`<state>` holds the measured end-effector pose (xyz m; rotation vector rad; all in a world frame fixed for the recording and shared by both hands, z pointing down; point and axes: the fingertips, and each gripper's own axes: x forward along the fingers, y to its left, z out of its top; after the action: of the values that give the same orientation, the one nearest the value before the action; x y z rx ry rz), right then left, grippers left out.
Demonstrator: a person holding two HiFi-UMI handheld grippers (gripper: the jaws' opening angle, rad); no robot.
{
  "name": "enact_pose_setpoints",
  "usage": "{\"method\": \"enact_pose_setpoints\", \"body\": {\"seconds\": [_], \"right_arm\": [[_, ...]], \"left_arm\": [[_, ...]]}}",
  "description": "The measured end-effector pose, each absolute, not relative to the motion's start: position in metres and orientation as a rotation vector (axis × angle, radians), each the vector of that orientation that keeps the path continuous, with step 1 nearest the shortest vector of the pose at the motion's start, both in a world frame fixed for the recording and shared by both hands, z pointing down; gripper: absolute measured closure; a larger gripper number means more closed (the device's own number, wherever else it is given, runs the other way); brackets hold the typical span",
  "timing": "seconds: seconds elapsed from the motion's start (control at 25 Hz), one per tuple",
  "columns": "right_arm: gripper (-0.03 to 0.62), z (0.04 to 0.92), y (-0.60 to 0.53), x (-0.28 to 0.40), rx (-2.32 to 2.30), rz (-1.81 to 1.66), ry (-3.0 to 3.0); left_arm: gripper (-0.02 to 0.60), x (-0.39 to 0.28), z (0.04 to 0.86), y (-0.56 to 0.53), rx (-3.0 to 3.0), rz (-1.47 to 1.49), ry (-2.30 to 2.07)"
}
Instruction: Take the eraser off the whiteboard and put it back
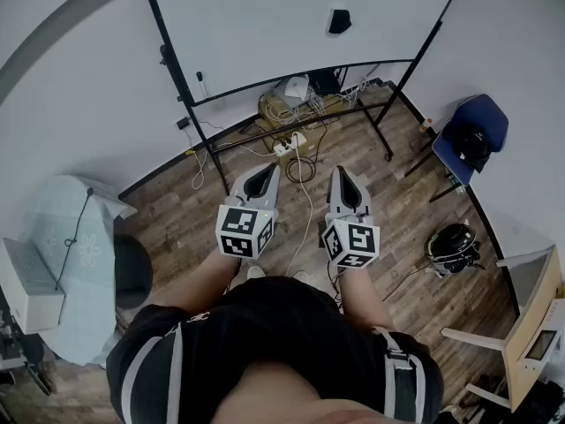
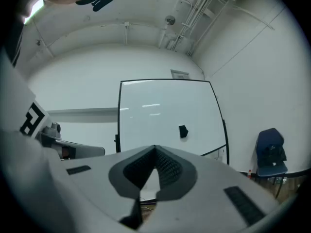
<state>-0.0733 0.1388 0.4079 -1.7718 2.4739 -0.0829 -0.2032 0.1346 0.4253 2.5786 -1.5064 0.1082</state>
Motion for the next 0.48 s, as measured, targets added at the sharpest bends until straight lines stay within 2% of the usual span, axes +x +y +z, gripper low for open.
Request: {"method": "enact_pose_setpoints", "body": {"seconds": [0.48], "right_arm": [[0.589, 0.402, 0.139, -0.063, -1.723, -0.042, 2.510]], "left_arm": [[0.572, -0.191, 0.424, 0.134, 2.580, 0.099, -1.508]]}}
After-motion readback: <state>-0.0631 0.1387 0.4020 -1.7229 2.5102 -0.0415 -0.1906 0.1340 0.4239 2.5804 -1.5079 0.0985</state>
